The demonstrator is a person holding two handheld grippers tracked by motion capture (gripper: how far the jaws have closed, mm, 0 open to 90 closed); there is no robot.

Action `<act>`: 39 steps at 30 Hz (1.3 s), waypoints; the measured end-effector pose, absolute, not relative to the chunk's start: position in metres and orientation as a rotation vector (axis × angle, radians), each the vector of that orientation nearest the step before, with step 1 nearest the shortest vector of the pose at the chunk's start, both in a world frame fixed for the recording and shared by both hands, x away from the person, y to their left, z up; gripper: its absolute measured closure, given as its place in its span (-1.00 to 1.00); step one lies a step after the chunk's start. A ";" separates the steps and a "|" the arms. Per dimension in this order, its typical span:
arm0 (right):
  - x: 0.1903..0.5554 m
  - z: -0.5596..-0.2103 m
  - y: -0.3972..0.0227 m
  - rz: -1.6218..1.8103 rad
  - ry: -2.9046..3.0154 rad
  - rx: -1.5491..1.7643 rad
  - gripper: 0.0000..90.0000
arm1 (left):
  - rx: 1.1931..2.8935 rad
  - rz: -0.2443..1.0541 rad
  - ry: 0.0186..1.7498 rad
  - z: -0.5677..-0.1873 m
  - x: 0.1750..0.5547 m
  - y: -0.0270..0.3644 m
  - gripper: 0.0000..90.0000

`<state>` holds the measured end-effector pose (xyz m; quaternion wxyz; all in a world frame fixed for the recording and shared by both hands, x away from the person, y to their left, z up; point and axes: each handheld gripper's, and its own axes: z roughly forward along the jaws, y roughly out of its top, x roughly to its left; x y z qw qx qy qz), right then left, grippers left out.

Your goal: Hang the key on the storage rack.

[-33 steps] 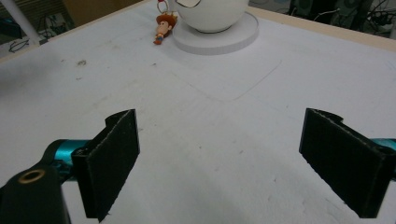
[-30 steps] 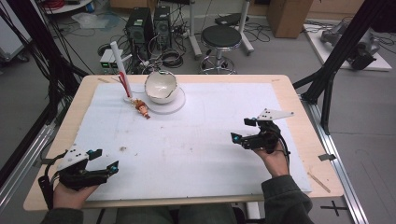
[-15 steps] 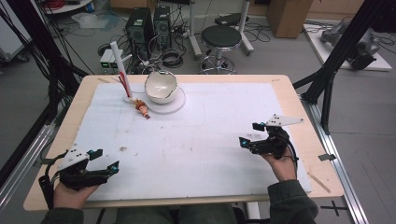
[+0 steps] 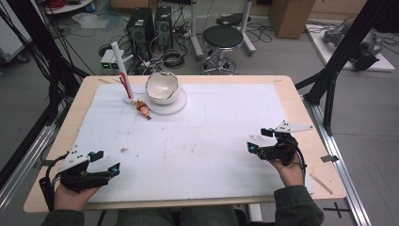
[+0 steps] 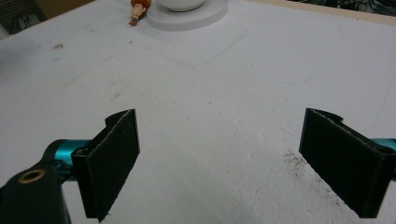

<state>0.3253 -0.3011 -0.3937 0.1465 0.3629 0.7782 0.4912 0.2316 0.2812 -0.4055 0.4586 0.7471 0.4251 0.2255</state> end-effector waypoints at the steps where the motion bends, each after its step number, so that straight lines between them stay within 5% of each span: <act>1: 0.325 -0.394 -0.302 1.412 2.236 1.044 -0.75 | 1.839 0.555 1.047 -0.406 0.232 0.281 -0.50; 39: 0.301 -0.410 -0.315 1.393 2.225 1.054 -0.75 | 1.860 0.547 1.030 -0.409 0.231 0.276 -0.50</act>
